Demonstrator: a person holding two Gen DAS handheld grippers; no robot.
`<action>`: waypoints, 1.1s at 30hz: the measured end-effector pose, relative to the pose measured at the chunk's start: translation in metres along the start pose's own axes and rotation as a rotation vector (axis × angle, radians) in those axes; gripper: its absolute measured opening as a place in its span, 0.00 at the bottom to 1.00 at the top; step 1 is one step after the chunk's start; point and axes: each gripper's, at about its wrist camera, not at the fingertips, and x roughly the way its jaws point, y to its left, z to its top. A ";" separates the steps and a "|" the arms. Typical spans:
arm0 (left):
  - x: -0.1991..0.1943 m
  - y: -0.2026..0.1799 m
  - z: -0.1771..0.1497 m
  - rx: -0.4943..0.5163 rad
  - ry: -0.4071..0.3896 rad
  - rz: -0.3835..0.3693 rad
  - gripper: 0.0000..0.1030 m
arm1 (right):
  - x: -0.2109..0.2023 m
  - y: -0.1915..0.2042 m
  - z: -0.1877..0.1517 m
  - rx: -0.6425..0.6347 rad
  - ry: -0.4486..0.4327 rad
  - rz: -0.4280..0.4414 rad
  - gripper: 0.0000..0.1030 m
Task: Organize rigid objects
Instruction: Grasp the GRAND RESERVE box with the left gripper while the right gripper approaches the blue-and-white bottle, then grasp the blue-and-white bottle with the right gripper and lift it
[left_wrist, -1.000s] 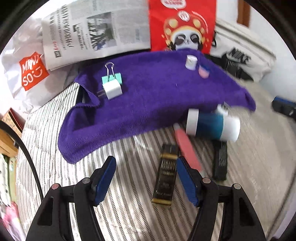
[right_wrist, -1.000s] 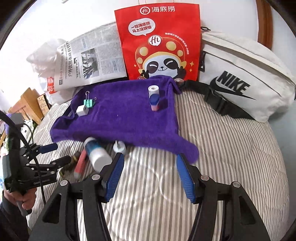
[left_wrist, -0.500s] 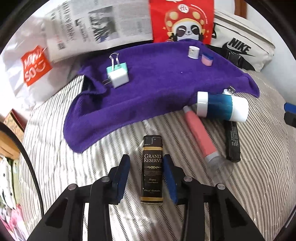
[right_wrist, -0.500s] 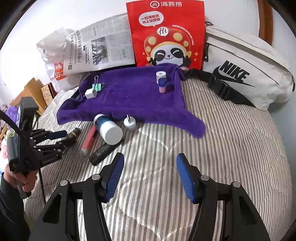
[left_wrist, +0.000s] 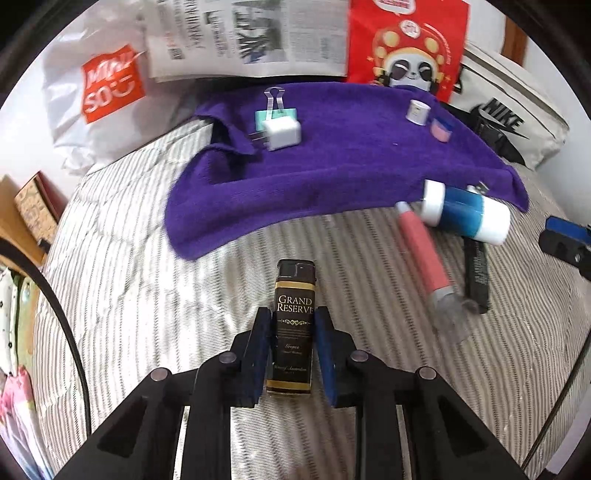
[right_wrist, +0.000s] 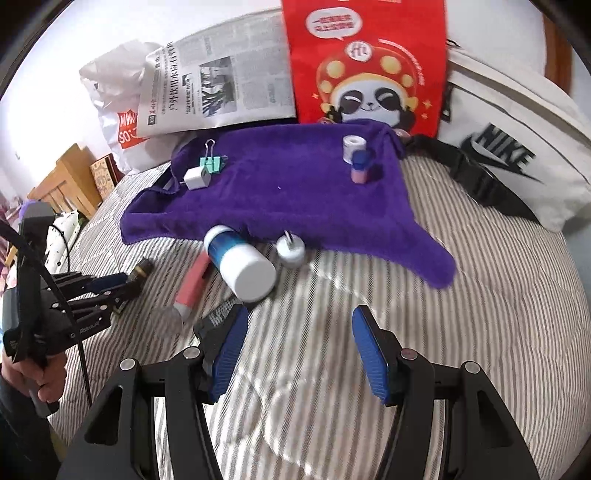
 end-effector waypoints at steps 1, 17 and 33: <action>0.000 0.003 0.000 -0.006 0.000 -0.009 0.23 | 0.003 0.001 0.005 0.001 -0.008 -0.013 0.57; -0.003 0.005 -0.005 -0.003 -0.037 -0.019 0.23 | 0.058 0.031 0.026 -0.066 0.081 0.112 0.49; -0.006 0.005 -0.007 -0.005 -0.045 -0.028 0.23 | 0.078 0.061 0.034 -0.241 0.126 0.118 0.39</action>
